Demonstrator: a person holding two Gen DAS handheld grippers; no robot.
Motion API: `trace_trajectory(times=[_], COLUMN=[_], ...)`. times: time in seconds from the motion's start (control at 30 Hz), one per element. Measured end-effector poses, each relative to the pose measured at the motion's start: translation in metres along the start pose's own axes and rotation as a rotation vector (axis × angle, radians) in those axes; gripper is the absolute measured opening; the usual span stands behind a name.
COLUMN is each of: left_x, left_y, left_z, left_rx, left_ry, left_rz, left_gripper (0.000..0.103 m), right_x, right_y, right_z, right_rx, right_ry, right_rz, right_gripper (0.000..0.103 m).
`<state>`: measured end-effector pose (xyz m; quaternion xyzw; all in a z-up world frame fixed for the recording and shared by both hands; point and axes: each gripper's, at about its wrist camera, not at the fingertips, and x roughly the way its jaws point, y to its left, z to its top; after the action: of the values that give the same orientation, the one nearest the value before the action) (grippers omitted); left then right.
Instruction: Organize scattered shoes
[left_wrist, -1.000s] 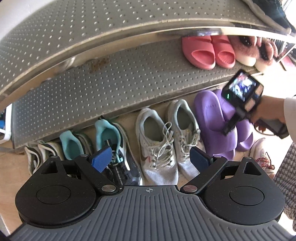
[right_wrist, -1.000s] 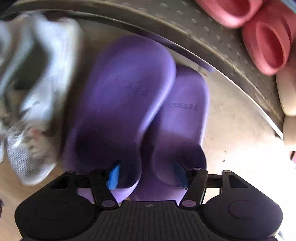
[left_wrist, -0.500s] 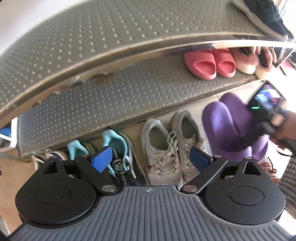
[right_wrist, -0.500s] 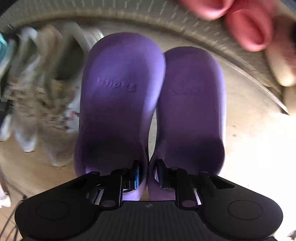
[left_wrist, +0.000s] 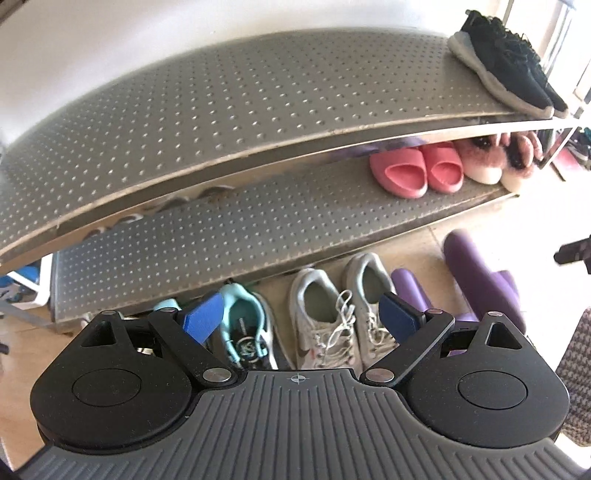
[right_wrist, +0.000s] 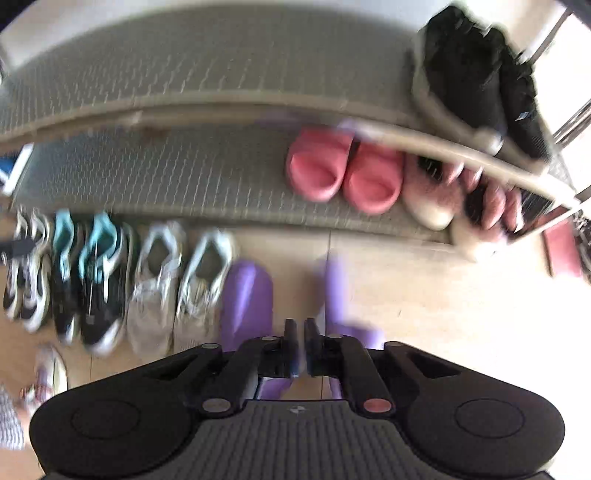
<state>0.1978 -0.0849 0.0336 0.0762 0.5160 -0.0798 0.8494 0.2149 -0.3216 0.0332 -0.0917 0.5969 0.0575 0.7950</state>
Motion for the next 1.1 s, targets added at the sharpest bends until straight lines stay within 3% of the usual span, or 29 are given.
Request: trace_trajectory(times=[0.03, 0.07, 0.27, 0.3, 0.4, 0.53, 0.67, 0.77, 0.93, 1.0, 1.1], left_x=[0.001, 0.001, 0.011, 0.014, 0.023, 0.035, 0.048, 0.055, 0.064, 0.067, 0.07], left_y=[0.001, 0.001, -0.002, -0.003, -0.007, -0.016, -0.027, -0.038, -0.05, -0.049, -0.045], left_z=[0.0, 0.0, 0.003, 0.004, 0.004, 0.002, 0.0, 0.0, -0.002, -0.003, -0.004], left_rx=[-0.001, -0.001, 0.013, 0.016, 0.021, 0.049, 0.069, 0.083, 0.114, 0.12, 0.116], left_ry=[0.003, 0.006, 0.03, 0.04, 0.065, 0.102, 0.143, 0.164, 0.185, 0.196, 0.206], left_rz=[-0.002, -0.004, -0.024, -0.026, -0.035, -0.036, -0.036, -0.044, -0.05, -0.046, -0.037], left_gripper=[0.094, 0.094, 0.095, 0.095, 0.095, 0.095, 0.095, 0.095, 0.094, 0.095, 0.095], right_x=[0.009, 0.016, 0.059, 0.071, 0.091, 0.117, 0.147, 0.168, 0.206, 0.218, 0.239], right_y=[0.002, 0.006, 0.008, -0.002, -0.027, -0.089, -0.133, -0.126, -0.075, -0.068, -0.077], right_z=[-0.002, -0.006, -0.012, -0.008, -0.004, -0.015, -0.042, -0.049, -0.04, -0.037, -0.042], right_rx=[0.0, -0.002, 0.024, 0.058, 0.156, 0.378, 0.432, 0.347, 0.153, 0.173, 0.336], right_ry=[0.018, 0.028, 0.108, 0.112, 0.095, 0.057, 0.049, 0.053, 0.024, 0.035, 0.129], right_rz=[0.001, 0.0, -0.018, -0.035, -0.076, -0.146, -0.242, -0.233, -0.184, -0.165, -0.107], right_gripper=[0.033, 0.039, 0.045, 0.051, 0.082, 0.088, 0.091, 0.091, 0.099, 0.099, 0.099])
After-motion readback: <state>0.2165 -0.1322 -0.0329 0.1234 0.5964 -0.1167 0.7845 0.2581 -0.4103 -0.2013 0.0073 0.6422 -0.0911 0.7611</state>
